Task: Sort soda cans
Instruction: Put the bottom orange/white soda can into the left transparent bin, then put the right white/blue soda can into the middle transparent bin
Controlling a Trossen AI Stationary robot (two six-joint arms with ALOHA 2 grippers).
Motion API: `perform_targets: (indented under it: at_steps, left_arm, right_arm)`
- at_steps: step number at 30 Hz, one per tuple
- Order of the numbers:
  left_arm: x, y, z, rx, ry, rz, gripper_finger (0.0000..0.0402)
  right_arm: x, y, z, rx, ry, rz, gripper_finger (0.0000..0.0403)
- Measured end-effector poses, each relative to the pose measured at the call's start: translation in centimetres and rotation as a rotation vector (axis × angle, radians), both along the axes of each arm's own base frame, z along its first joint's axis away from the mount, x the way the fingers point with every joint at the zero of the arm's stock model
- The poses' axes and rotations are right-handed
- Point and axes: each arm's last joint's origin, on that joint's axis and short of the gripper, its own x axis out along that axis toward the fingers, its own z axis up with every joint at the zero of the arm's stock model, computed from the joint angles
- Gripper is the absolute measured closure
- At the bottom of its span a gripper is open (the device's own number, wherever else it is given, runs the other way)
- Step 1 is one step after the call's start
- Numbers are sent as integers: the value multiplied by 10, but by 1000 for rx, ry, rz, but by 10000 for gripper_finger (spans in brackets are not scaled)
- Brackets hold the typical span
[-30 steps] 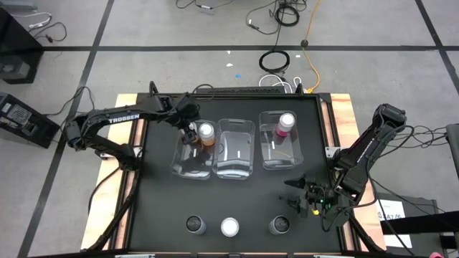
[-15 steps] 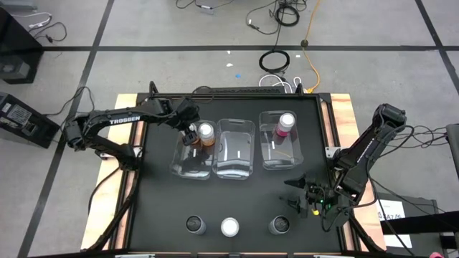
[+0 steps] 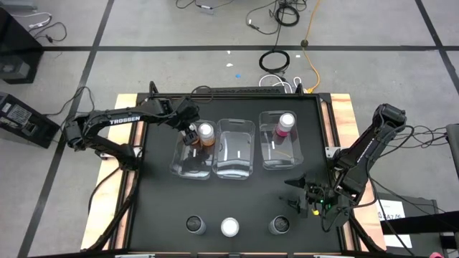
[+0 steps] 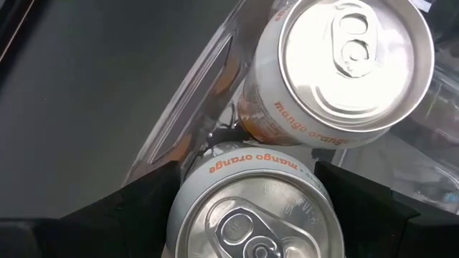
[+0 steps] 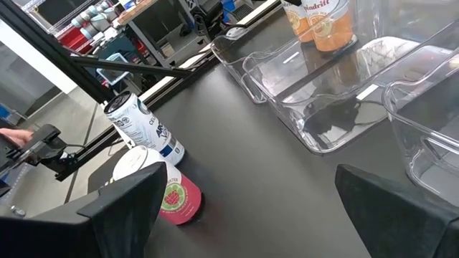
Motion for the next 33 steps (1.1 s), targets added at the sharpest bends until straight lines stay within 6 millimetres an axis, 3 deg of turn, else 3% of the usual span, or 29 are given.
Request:
perform_targets:
  at_steps: [11, 20, 24, 33]
  left_arm:
    - [0, 0, 0, 0, -2, 1, 78]
    - [0, 0, 1, 2, -7, 1, 11]
    - [-1, 0, 1, -3, 3, 1, 5]
    - [-7, -3, 24, -15, 74, 10, 6]
  right_arm:
    - [0, 0, 0, -2, 3, 4, 7]
    - [0, 0, 0, -16, 6, 9, 7]
    - [0, 0, 0, -19, 6, 11, 7]
    - [0, 0, 0, -41, 11, 18, 7]
